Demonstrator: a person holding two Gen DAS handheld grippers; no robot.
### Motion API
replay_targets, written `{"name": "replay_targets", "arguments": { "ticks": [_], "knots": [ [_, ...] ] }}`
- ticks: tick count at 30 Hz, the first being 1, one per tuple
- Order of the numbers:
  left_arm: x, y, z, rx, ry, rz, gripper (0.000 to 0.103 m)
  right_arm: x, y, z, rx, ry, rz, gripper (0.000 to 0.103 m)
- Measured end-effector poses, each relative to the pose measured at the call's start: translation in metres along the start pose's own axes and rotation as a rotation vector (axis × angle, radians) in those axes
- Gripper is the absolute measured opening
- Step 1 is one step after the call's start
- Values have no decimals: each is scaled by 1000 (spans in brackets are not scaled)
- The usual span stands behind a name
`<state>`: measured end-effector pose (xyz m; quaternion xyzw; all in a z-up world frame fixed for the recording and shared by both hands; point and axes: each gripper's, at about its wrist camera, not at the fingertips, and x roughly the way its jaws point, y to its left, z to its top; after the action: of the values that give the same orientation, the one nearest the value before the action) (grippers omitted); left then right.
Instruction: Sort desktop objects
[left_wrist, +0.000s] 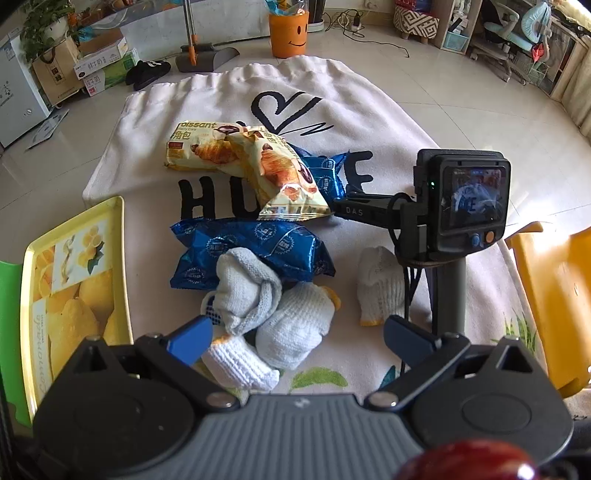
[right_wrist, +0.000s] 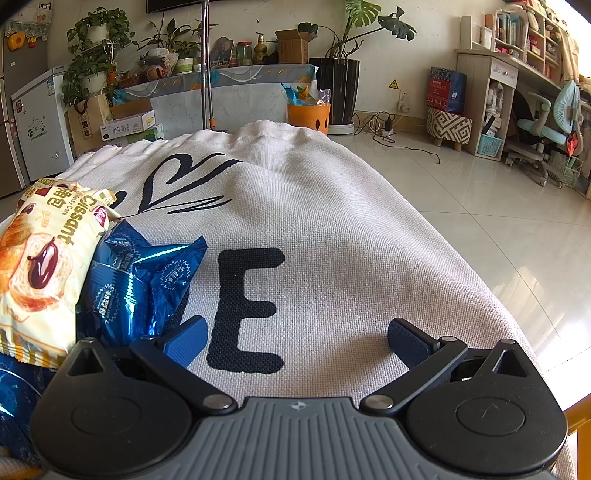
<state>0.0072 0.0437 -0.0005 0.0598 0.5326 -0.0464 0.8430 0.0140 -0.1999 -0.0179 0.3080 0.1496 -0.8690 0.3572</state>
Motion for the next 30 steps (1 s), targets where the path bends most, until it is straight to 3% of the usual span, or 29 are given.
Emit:
{"name": "replay_targets", "arguments": {
  "ticks": [30],
  "knots": [
    [10, 27, -4, -34, 33, -50, 102, -1, -1, 0, 31, 0, -36, 103]
  ]
}}
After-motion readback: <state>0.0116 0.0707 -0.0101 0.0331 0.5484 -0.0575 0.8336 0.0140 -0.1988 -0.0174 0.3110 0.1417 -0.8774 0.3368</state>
